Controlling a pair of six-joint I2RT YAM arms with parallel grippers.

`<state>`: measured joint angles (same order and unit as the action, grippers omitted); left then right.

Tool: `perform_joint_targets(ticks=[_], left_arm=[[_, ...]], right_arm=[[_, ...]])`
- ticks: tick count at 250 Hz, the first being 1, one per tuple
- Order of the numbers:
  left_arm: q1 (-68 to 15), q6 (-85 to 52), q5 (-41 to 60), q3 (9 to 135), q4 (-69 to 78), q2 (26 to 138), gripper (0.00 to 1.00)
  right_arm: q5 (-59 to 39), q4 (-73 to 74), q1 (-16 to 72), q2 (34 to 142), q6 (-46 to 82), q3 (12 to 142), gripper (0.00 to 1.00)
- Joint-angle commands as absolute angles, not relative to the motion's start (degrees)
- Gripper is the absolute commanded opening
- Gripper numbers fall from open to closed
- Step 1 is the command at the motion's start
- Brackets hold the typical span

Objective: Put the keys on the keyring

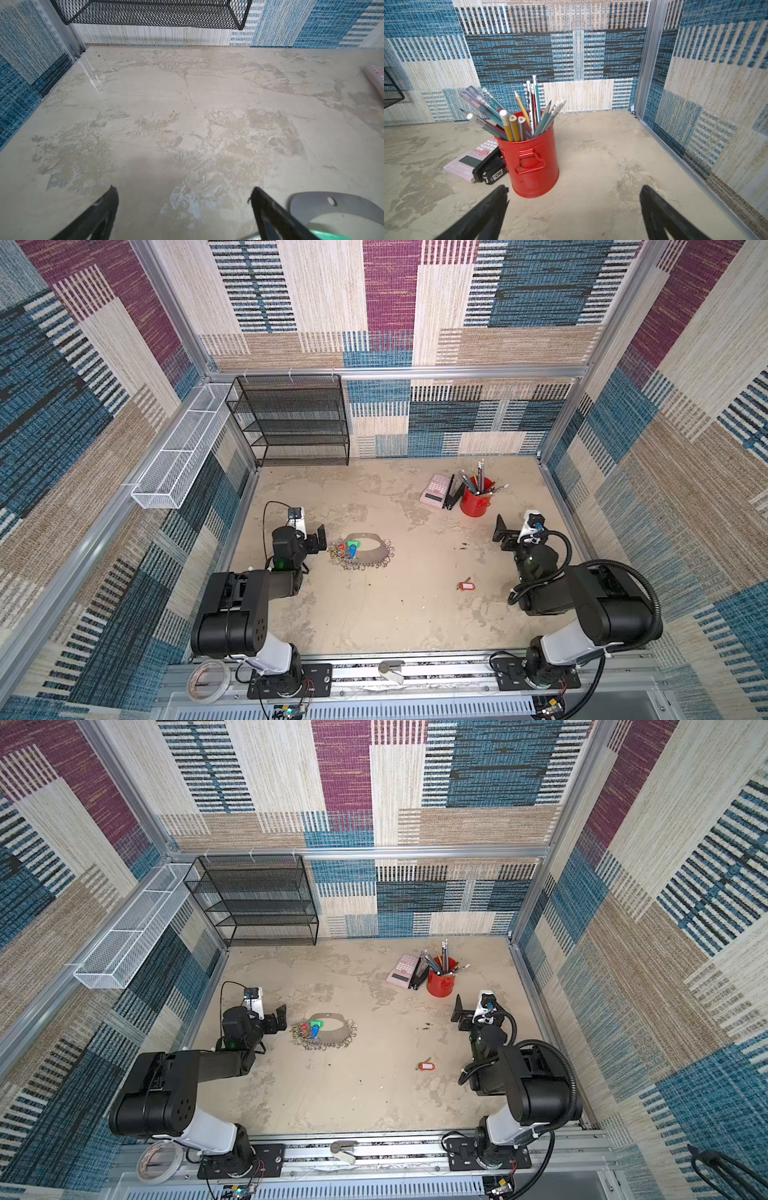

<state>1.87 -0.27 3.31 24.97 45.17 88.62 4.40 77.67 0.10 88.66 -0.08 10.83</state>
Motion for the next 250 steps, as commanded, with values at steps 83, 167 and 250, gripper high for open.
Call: perform_joint_targets(ticks=[83,167,250], left_arm=[[2.0,1.4,3.79,25.32,45.77,88.61,1.0],[2.11,1.4,3.89,25.58,45.56,88.77,1.0],[2.37,-0.39,0.14,24.25,47.45,88.35,1.0]], right_arm=[[2.65,77.77,0.18,88.77,-0.79,11.08,1.0],[2.66,77.89,0.18,88.76,-0.79,10.99,1.0],[5.73,78.63,0.09,88.62,0.62,10.52,1.0]])
